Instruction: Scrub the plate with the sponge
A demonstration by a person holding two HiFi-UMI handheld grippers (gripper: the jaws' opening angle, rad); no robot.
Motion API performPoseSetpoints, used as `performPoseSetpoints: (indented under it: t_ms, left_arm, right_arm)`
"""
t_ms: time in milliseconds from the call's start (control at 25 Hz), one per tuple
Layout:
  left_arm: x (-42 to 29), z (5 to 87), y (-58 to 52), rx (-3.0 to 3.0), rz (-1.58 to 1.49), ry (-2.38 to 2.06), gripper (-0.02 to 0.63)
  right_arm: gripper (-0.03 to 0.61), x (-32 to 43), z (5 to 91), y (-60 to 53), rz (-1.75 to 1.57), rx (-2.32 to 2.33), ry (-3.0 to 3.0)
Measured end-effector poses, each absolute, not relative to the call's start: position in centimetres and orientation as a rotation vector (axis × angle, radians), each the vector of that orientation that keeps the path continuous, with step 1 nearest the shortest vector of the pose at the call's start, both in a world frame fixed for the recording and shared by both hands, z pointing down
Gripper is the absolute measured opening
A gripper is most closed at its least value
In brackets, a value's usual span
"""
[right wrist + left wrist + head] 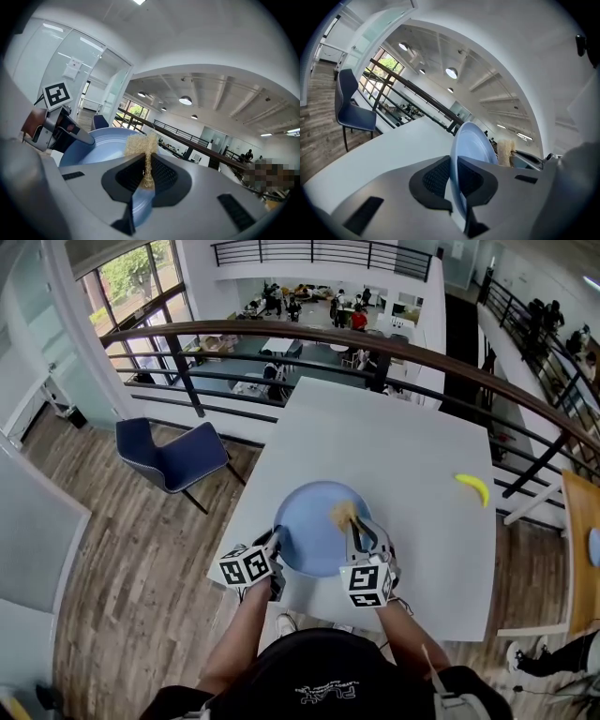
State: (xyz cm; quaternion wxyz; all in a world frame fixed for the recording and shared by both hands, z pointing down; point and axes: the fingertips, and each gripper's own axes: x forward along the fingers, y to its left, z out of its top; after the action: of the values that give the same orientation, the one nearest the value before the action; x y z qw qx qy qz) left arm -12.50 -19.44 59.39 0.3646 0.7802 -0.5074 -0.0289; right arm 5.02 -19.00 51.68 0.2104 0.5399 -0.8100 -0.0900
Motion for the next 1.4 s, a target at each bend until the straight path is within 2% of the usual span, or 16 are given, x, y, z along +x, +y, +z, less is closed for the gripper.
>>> performPoseSetpoints:
  t_ms: [880, 1400]
  left_arm:
    - [-9.2, 74.4, -14.9, 1.715, 0.104, -1.165, 0.032]
    - [-9.1, 76.2, -14.3, 1.643, 0.180, -1.179, 0.036]
  right_arm:
    - [0.042, 9.0, 60.4, -17.8, -0.027, 1.471, -2.153]
    - [0.042, 8.8, 61.1, -17.2, 0.009, 1.455, -2.152]
